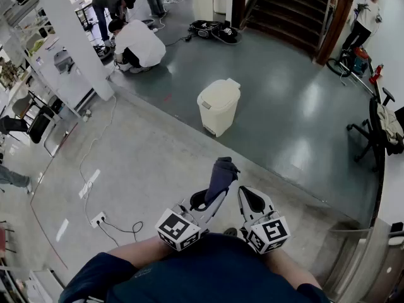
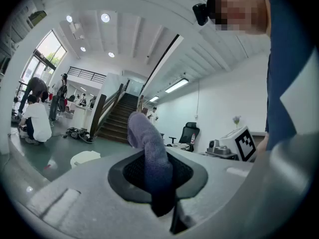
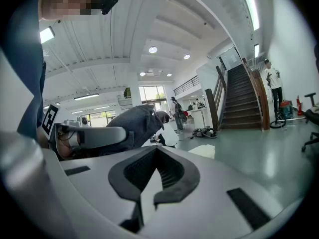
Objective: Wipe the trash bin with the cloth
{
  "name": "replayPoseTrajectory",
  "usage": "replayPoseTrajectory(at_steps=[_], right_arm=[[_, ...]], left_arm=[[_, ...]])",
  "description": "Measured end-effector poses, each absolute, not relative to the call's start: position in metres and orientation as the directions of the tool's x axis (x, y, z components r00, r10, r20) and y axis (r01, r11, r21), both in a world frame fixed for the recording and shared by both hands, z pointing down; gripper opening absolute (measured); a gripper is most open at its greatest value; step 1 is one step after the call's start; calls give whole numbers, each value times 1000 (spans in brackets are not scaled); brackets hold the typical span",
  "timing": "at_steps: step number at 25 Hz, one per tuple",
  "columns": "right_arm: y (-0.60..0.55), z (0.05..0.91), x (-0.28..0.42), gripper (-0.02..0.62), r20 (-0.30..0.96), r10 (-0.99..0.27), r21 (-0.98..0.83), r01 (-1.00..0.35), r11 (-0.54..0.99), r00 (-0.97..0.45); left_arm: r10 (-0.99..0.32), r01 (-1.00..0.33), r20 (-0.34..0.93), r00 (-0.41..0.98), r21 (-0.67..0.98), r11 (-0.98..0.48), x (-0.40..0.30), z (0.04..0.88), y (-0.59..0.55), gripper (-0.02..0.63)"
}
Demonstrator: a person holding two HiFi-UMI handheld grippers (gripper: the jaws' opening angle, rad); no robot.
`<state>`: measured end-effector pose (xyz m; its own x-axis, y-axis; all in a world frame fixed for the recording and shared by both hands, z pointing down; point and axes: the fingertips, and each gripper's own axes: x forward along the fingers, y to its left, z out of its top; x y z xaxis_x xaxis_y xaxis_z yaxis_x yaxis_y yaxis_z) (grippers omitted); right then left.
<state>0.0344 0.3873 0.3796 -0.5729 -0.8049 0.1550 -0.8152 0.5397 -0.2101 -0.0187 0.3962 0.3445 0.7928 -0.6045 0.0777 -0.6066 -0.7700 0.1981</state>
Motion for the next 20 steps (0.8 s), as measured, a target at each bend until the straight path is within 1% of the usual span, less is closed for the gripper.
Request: replayPoseTrajectory(at_steps=[13, 20], right_arm=[[386, 383, 28, 5, 151, -792, -233, -800, 553, -592], [381, 378, 51, 5, 133, -801, -244, -803, 544, -584]], left_arm=[[-614, -616, 81, 785, 200, -762, -22, 347, 394, 52], [-625, -629, 89, 776, 191, -753, -6, 345, 390, 52]])
